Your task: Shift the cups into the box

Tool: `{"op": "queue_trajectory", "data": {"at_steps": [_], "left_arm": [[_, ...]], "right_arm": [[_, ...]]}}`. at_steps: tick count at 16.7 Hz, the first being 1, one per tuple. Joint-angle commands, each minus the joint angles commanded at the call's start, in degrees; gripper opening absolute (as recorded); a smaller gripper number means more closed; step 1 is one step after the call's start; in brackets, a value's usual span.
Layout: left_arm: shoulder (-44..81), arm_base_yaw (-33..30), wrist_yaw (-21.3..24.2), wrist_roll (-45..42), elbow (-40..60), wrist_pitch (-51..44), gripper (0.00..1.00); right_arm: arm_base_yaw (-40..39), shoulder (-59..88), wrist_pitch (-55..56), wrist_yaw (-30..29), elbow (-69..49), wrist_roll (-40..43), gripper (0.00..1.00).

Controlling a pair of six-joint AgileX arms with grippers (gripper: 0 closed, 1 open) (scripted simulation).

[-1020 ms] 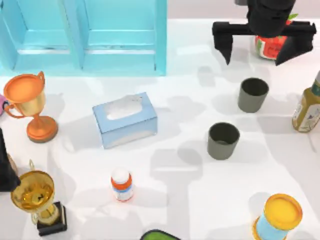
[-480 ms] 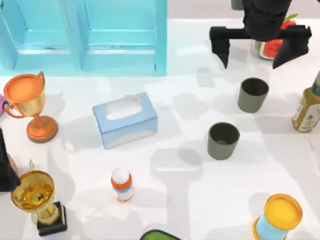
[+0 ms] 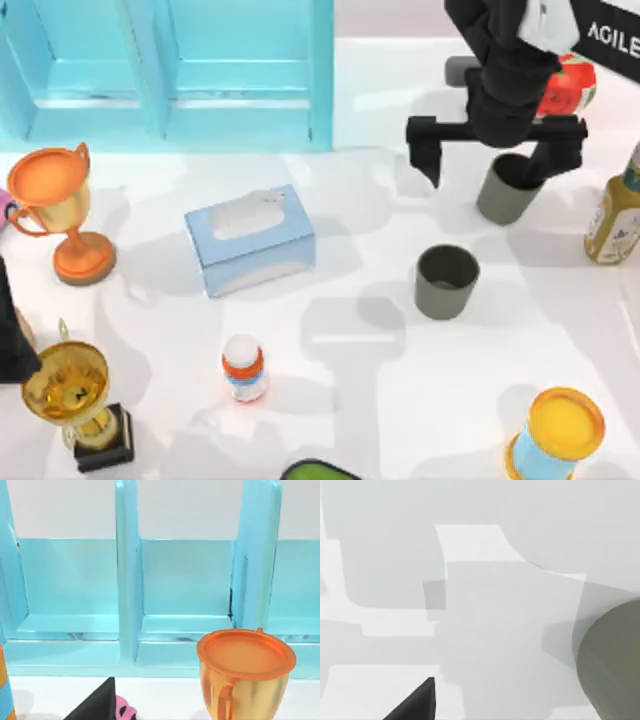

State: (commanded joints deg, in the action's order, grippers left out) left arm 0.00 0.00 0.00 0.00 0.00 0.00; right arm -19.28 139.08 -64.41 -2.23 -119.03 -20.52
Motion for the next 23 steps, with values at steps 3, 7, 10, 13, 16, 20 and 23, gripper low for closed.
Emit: {"op": "queue_trajectory", "data": {"at_steps": [3,7,10,13,16,20,23], "left_arm": [[0.0,0.0,0.0,0.0,0.0,0.0,1.00],[0.0,0.0,0.0,0.0,0.0,0.0,1.00],[0.0,0.0,0.0,0.0,0.0,0.0,1.00],[0.0,0.0,0.0,0.0,0.0,0.0,1.00],[0.0,0.0,0.0,0.0,0.0,0.0,1.00],[0.0,0.0,0.0,0.0,0.0,0.0,1.00],[0.0,0.0,0.0,0.0,0.0,0.0,1.00]], "right_arm": [[0.0,0.2,1.5,0.0,1.4,0.0,1.00],[0.0,0.2,1.5,0.0,1.4,0.0,0.85],[0.0,0.2,1.5,0.0,1.4,0.0,0.62],[0.0,0.2,1.5,0.0,1.4,0.0,0.40],[0.0,0.2,1.5,0.0,1.4,0.0,0.17],[0.0,0.2,1.5,0.0,1.4,0.0,0.00],[0.0,0.2,1.5,0.0,1.4,0.0,0.00]]}}
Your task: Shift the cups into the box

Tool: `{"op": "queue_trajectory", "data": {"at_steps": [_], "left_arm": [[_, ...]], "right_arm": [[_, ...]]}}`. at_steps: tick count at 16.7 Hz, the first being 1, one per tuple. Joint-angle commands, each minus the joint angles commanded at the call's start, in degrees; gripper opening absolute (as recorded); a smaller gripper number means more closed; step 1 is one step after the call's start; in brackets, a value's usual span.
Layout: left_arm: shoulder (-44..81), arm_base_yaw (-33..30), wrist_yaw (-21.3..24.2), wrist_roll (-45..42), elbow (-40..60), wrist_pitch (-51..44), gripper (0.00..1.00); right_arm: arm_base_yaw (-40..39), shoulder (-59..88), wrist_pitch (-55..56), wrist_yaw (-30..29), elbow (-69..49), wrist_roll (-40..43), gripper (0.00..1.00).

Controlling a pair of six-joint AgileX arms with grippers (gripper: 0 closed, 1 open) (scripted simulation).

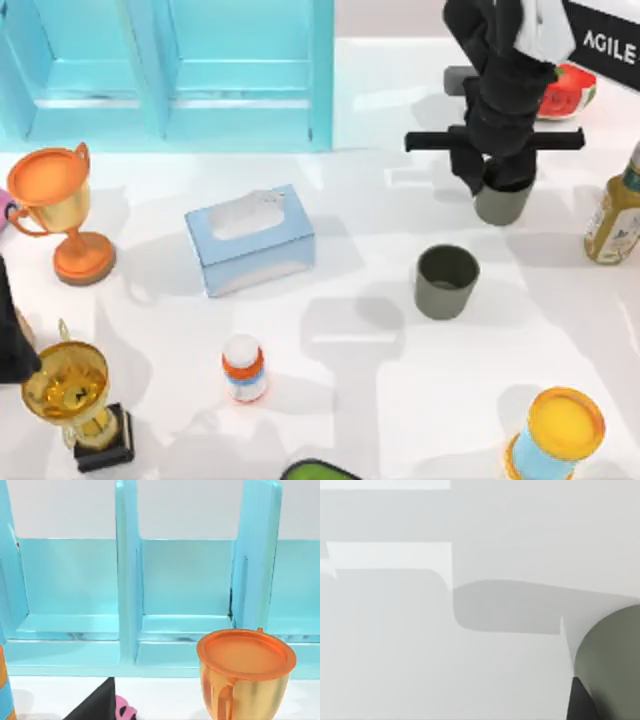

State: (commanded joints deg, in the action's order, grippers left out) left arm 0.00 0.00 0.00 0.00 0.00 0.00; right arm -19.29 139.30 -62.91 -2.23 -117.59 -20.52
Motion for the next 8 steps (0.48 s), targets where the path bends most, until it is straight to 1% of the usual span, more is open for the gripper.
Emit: {"op": "queue_trajectory", "data": {"at_steps": [5,8], "left_arm": [[0.0,0.0,0.0,0.0,0.0,0.0,1.00],[0.0,0.0,0.0,0.0,0.0,0.0,1.00]], "right_arm": [[0.1,0.0,0.1,0.1,-0.1,0.1,0.00],[2.3,-1.3,0.8,1.6,-3.6,2.1,0.00]]}}
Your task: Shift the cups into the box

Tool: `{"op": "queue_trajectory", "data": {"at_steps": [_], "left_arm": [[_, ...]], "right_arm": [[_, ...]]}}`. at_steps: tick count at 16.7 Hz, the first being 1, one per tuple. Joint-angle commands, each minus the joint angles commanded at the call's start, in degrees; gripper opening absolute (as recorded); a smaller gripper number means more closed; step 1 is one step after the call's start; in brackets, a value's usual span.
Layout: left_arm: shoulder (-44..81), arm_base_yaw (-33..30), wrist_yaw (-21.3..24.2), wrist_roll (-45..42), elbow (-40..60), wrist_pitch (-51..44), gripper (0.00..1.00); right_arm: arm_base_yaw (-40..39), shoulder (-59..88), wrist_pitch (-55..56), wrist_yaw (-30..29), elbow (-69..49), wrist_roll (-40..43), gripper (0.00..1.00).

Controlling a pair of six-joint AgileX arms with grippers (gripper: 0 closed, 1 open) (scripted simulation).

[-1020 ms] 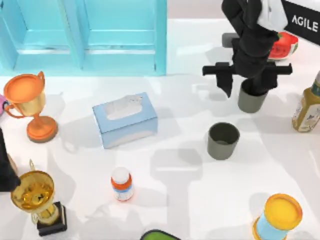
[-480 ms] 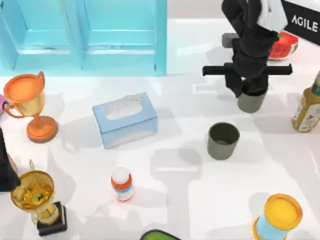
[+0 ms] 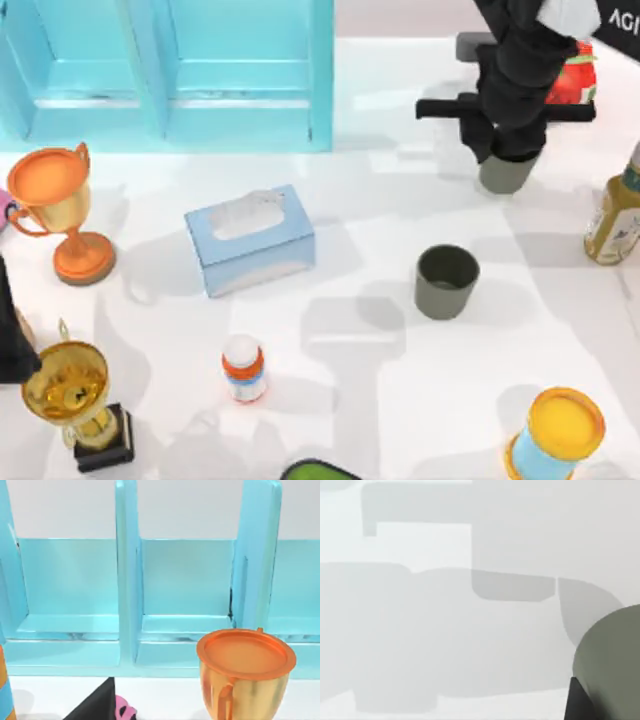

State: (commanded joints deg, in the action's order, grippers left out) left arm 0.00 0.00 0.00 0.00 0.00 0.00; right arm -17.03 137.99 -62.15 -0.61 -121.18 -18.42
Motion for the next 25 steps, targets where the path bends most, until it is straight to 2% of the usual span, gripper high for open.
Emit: {"op": "queue_trajectory", "data": {"at_steps": [5,9,17,21,25], "left_arm": [[0.0,0.0,0.0,0.0,0.0,0.0,1.00],[0.0,0.0,0.0,0.0,0.0,0.0,1.00],[0.0,0.0,0.0,0.0,0.0,0.0,1.00],[0.0,0.0,0.0,0.0,0.0,0.0,1.00],[0.0,0.0,0.0,0.0,0.0,0.0,1.00]], "right_arm": [[5.3,-3.8,-9.2,2.1,-5.8,6.3,0.00],[9.0,-6.2,-16.3,0.4,-6.0,9.5,0.00],[11.2,-8.2,-15.5,-0.1,-6.5,11.7,0.00],[21.5,-19.2,-11.7,0.5,-2.9,21.7,0.00],[34.7,-35.4,-10.5,1.3,10.2,34.5,0.00]]}}
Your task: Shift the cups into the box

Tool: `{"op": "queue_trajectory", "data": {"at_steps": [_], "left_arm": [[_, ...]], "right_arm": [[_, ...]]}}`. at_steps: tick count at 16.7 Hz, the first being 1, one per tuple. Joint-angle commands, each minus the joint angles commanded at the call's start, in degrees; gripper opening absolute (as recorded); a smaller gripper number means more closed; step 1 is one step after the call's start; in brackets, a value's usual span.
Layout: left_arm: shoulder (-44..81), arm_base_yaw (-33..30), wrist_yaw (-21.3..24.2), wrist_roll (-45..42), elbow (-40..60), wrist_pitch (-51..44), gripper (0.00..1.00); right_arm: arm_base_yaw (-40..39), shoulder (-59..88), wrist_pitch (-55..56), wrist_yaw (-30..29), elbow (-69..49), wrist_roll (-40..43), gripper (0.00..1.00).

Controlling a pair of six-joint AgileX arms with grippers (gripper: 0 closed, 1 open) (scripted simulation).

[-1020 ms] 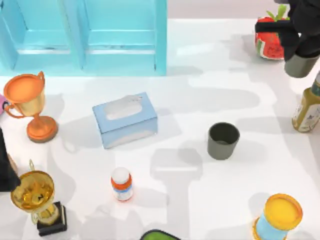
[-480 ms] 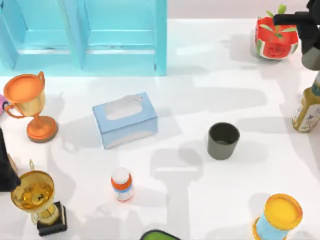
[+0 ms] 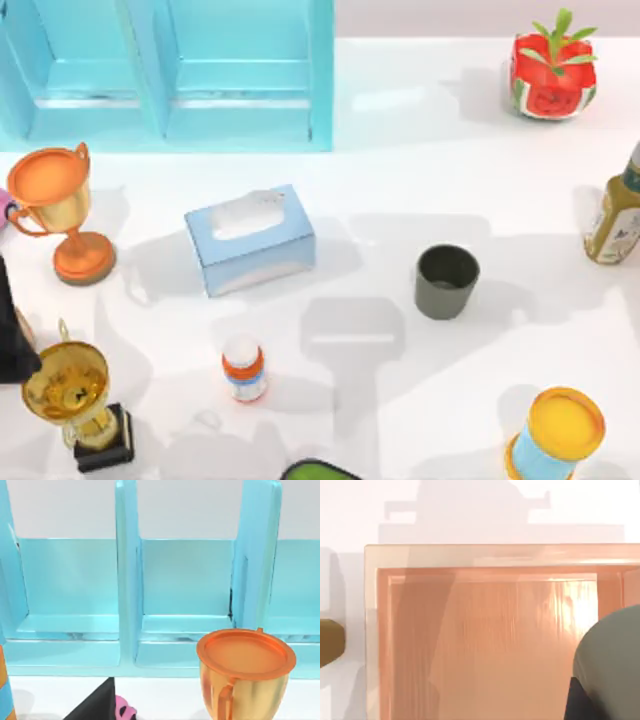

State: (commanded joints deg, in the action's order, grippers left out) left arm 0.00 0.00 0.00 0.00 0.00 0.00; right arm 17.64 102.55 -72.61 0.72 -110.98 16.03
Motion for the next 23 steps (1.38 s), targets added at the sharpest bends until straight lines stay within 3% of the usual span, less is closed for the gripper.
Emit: {"op": "queue_trajectory", "data": {"at_steps": [4,9,17,23], "left_arm": [[0.0,0.0,0.0,0.0,0.0,0.0,1.00],[0.0,0.0,0.0,0.0,0.0,0.0,1.00],[0.0,0.0,0.0,0.0,0.0,0.0,1.00],[0.0,0.0,0.0,0.0,0.0,0.0,1.00]], "right_arm": [[9.6,-13.6,-1.5,1.2,19.1,9.7,0.00],[13.5,-20.8,-4.6,3.1,36.4,14.4,0.00],[13.6,-21.7,-5.4,3.6,39.8,14.7,0.00],[14.4,-20.7,5.2,3.6,48.7,15.2,0.00]]}}
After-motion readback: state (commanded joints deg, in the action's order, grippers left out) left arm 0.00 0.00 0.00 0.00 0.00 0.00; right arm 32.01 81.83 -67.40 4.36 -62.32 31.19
